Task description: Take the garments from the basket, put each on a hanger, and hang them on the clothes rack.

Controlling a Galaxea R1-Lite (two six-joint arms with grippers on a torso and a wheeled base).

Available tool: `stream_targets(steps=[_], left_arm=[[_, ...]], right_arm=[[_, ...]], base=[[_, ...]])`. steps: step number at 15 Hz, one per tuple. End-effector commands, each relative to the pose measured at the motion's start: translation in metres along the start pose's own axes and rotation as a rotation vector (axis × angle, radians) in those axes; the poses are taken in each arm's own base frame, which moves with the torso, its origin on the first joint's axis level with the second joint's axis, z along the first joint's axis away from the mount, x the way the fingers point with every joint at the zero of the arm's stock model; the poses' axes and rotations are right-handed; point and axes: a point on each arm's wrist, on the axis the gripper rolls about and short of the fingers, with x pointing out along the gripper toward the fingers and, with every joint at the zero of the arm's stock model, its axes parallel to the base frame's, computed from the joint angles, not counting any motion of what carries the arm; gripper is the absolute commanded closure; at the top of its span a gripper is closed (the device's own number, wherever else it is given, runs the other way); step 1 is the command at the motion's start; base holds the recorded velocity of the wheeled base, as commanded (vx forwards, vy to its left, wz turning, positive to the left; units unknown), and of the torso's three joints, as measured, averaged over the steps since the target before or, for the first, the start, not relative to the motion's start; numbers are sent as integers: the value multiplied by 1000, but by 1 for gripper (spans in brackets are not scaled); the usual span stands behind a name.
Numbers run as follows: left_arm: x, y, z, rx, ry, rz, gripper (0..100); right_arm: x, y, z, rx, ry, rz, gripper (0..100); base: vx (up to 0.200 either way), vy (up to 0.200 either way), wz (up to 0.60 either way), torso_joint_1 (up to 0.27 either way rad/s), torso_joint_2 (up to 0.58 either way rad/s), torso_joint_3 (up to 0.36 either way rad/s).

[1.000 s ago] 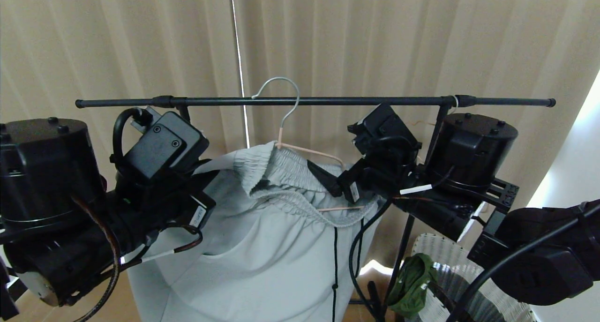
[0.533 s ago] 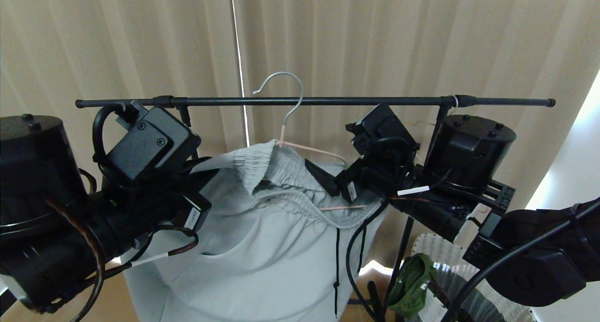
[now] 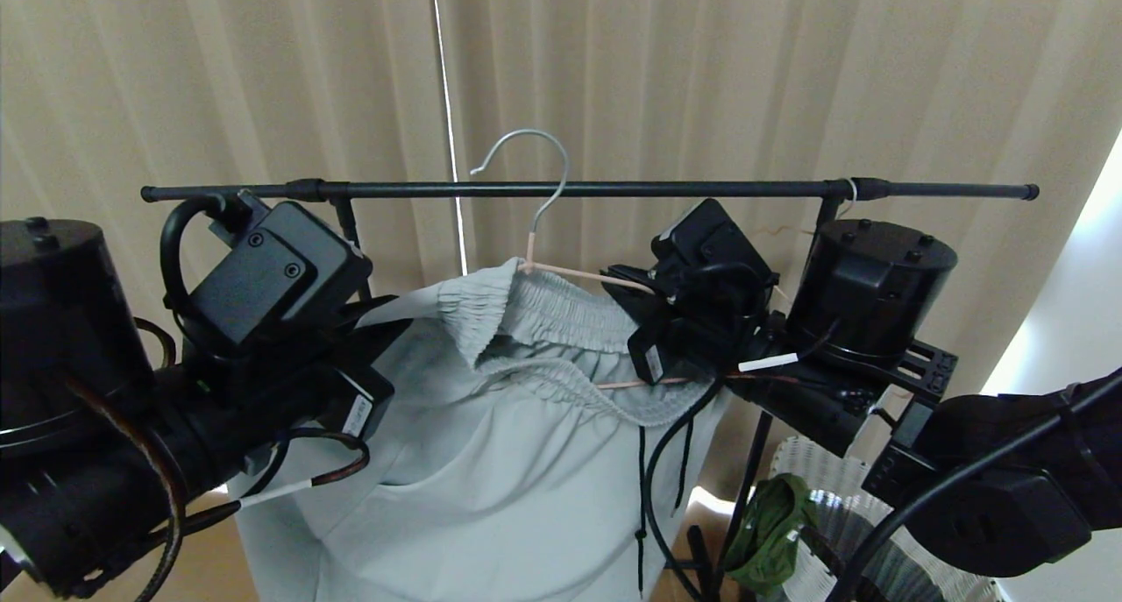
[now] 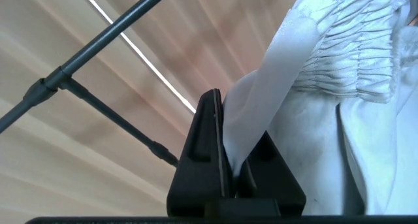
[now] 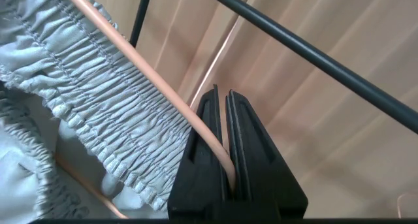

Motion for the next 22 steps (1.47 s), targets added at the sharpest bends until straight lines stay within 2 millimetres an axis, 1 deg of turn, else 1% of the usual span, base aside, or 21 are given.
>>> stream_targets(steps=[1, 4, 5, 6, 7, 10, 11, 13, 14, 15, 17, 18, 20, 22], left_arm=[[1, 0, -1, 2, 6, 1, 100], [0, -2, -3, 6, 13, -5, 100], [0, -2, -3, 3, 13, -5, 0], [0, -1, -3, 3, 13, -3, 0], [-1, -1, -5, 2, 16, -5, 0], [-6, -2, -7, -13, -4, -43, 0], [-10, -3, -11, -31, -1, -54, 0], [-13, -6, -20, -47, 23, -63, 0], [-13, -6, -20, -47, 23, -63, 0], [-16, -7, -38, -53, 75, -49, 0], [-17, -10, -56, -49, 133, -46, 0], [-19, -11, -67, -48, 168, -43, 0], [-20, -10, -73, -49, 194, -33, 0], [-16, -7, -76, -55, 213, -15, 0]], right_arm=[[0, 0, 0, 0, -1, -3, 100], [-2, -1, 2, 1, -4, -5, 100], [-3, -3, 2, 0, -2, -9, 100], [-4, -4, 2, 0, -2, -14, 100], [-7, -15, -1, 0, 13, -56, 100], [-14, -32, -7, -1, 39, -112, 100], [-18, -42, -7, -1, 42, -149, 100], [-21, -51, -2, -1, 30, -192, 100], [-21, -51, -2, -1, 30, -192, 100], [-26, -58, 5, 0, 7, -215, 100], [-33, -61, 15, 2, -24, -224, 100], [-38, -64, 24, 3, -52, -233, 100], [-45, -65, 30, 3, -74, -234, 100], [-51, -66, 36, 2, -91, -237, 100]], base=[[0, 0, 0, 0, 0, 0], [0, 0, 0, 0, 0, 0], [0, 0, 0, 0, 0, 0], [0, 0, 0, 0, 0, 0], [0, 0, 0, 0, 0, 0], [0, 0, 0, 0, 0, 0], [0, 0, 0, 0, 0, 0], [0, 0, 0, 0, 0, 0], [0, 0, 0, 0, 0, 0], [0, 0, 0, 0, 0, 0], [0, 0, 0, 0, 0, 0], [0, 0, 0, 0, 0, 0], [0, 0, 0, 0, 0, 0], [0, 0, 0, 0, 0, 0]])
